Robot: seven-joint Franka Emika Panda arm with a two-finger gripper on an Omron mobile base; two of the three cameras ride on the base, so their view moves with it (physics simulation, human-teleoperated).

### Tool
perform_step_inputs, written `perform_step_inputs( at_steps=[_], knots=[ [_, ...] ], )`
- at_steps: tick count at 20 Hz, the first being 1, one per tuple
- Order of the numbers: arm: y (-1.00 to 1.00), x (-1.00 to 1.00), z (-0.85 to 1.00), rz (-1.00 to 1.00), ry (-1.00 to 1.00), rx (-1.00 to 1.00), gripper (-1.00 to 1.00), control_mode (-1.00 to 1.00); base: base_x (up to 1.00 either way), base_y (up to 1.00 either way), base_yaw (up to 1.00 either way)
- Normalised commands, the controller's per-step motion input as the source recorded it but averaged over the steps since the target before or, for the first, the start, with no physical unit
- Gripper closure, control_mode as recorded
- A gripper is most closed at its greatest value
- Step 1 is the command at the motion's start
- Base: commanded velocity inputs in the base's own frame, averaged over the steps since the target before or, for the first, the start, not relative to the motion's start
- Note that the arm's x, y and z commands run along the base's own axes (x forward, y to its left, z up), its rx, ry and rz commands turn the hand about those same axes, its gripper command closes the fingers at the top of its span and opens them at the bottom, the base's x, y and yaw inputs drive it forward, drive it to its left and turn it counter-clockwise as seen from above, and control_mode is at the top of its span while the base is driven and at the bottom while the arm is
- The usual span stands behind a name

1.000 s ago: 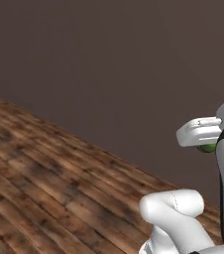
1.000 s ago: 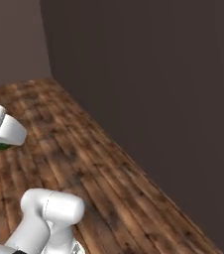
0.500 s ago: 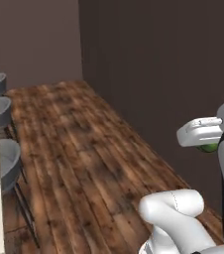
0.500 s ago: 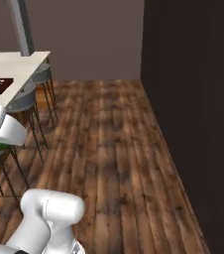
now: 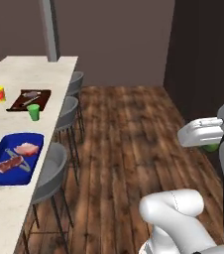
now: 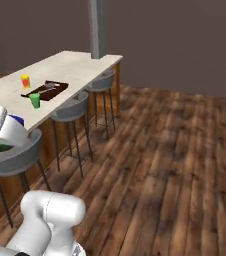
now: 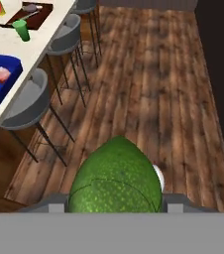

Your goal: Gather the eggplant and avocado from the fridge and place them on a tray on the dining counter. Then gather the steaks from the fridge and place them on the other tray.

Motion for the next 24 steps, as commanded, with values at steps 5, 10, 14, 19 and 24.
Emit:
perform_step_inputs(
  at_steps=[5,10,14,19,24],
  knots=[
    [0.00,0.00,0.00,0.00,0.00,0.00,1.00,1.00,0.87,-0.84,0.45],
    [0.00,0.00,0.00,0.00,0.00,0.00,1.00,1.00,0.83,-0.89,0.45],
    [0.00,0.00,0.00,0.00,0.00,0.00,1.00,1.00,0.92,-0.57,0.57],
    [0.00,0.00,0.00,0.00,0.00,0.00,1.00,1.00,0.87,-0.54,0.60],
    [0.00,0.00,0.00,0.00,0.00,0.00,1.00,1.00,0.83,-0.45,0.64]
  ],
)
